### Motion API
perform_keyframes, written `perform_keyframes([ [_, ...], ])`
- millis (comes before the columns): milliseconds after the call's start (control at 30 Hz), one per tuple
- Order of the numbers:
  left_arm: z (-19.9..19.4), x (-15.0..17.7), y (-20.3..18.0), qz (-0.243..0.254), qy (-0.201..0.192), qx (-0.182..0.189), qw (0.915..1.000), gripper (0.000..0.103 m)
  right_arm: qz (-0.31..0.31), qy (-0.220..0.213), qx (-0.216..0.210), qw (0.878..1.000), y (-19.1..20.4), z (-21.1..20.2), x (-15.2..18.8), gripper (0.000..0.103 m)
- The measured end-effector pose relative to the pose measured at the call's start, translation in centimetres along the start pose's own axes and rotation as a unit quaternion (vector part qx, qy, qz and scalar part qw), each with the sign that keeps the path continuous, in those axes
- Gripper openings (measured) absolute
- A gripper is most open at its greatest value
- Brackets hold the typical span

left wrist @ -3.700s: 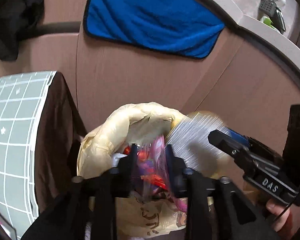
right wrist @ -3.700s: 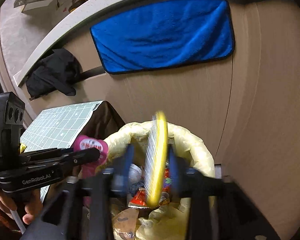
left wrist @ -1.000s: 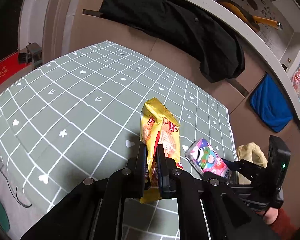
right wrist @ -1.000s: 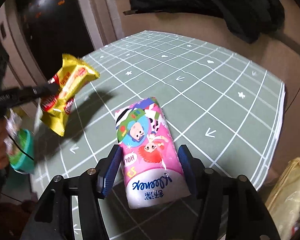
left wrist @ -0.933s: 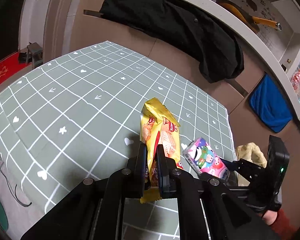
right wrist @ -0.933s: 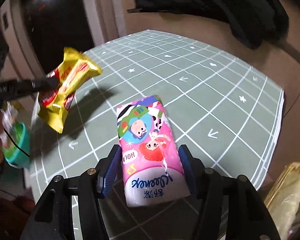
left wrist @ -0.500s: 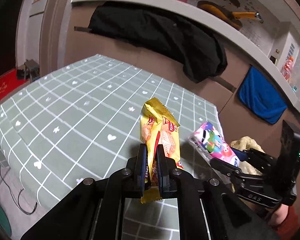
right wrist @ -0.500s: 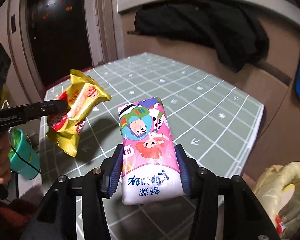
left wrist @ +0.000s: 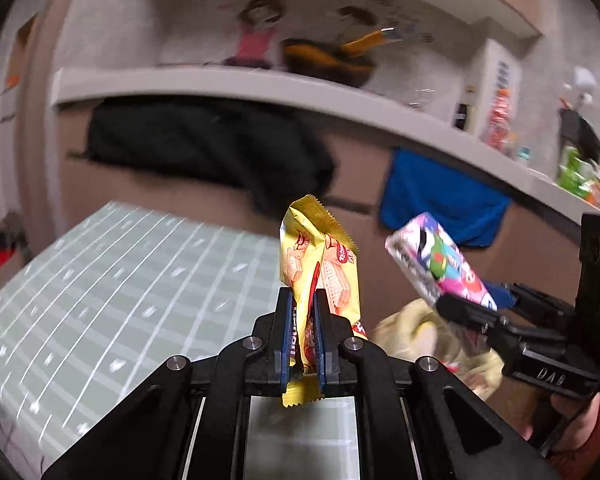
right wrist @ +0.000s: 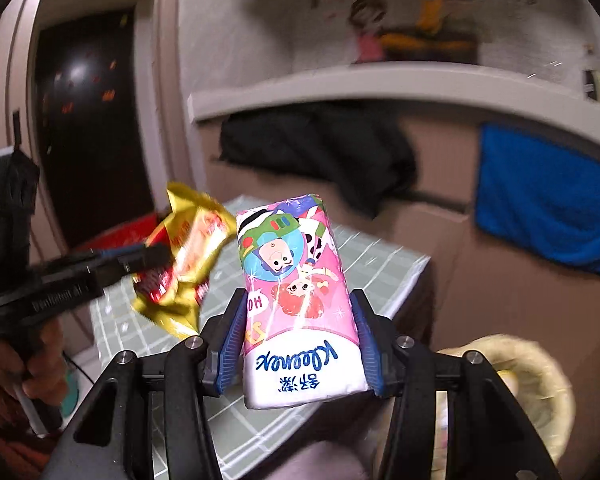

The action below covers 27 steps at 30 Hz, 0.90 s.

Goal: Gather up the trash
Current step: 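Carry the yellow wrapper and Kleenex pack over the bin and open both grippers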

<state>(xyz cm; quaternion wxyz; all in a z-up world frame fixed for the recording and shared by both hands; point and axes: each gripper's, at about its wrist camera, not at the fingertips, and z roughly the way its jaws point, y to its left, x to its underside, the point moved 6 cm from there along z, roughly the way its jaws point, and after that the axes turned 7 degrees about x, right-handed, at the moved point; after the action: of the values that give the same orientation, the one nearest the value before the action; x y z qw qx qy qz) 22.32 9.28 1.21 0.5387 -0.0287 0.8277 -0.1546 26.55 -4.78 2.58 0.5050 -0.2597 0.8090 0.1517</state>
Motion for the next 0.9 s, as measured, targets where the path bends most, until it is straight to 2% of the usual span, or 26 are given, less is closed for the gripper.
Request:
perform_keyframes([
  [200,1.9,-3.4,-7.3,0.053,-0.018,0.043,0.9975,0.01,0.02,-0.056,0.069,0.996,-5.7,-5.9,-2.7,0.047],
  [400,4.1,-4.7,-12.8,0.086,-0.02,0.082,0.9927,0.01,0.044,-0.073,0.125,0.988,-10.2,-9.1,-2.8,0.047],
  [633,6.8,-4.4,-17.4,0.107,-0.012,0.113,0.9878,0.01,0.072,-0.071,0.163,0.981,-14.1,-10.3,-1.5,0.047],
  [900,10.3,-1.9,-19.1,0.103,0.015,0.132,0.9858,0.01,0.102,-0.062,0.19,0.974,-17.2,-10.5,1.2,0.048],
])
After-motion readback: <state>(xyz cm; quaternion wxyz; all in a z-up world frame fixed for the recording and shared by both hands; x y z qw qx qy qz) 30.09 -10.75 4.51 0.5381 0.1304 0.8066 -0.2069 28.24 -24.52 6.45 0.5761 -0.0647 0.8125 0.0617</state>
